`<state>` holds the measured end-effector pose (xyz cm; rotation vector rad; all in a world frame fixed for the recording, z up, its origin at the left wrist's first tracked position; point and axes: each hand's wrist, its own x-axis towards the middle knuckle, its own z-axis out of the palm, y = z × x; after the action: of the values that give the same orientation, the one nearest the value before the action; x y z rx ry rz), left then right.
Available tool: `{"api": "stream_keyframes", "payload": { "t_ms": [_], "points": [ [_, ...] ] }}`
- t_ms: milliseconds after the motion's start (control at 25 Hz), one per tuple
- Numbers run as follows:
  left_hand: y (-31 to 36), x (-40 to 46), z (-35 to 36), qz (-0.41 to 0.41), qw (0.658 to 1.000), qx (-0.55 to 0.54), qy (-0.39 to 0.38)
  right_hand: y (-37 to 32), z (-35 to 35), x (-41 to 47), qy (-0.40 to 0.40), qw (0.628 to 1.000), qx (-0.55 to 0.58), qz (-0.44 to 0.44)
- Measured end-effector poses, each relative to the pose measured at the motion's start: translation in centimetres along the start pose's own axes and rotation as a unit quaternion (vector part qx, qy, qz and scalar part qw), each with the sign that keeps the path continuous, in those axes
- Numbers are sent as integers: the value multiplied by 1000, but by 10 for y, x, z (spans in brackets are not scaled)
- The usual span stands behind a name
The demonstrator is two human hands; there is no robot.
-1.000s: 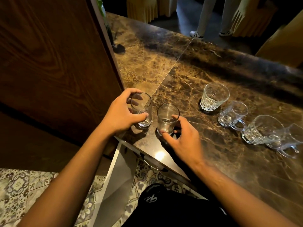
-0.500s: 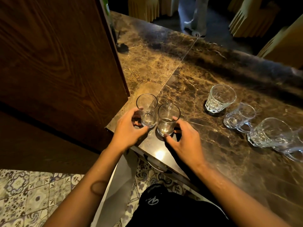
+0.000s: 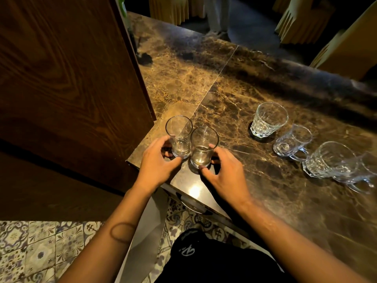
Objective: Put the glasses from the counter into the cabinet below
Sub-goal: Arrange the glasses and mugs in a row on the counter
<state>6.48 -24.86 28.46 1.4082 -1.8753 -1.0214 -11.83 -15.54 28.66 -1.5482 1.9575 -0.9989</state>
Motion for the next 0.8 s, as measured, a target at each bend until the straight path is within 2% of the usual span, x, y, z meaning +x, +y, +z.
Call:
{"api": "stream_keyframes", "payload": {
  "t_ms": [320, 440, 560, 640, 800],
  "points": [
    [3, -4, 1, -5, 1000, -25, 1, -2, -1, -3, -2, 1000, 11, 5],
    [1, -21, 9, -56, 988, -119, 86, 6, -4, -9, -2, 1000, -3, 2],
    [8, -49, 25, -58, 980, -85, 171, 18, -12, -21, 15, 1000, -7, 17],
    [16, -66, 34, -5, 986, -56, 158, 22, -20, -31, 21, 1000, 1, 18],
    [37, -91, 54, 71, 994, -74, 44, 31, -43, -52, 40, 999, 15, 23]
  ]
}}
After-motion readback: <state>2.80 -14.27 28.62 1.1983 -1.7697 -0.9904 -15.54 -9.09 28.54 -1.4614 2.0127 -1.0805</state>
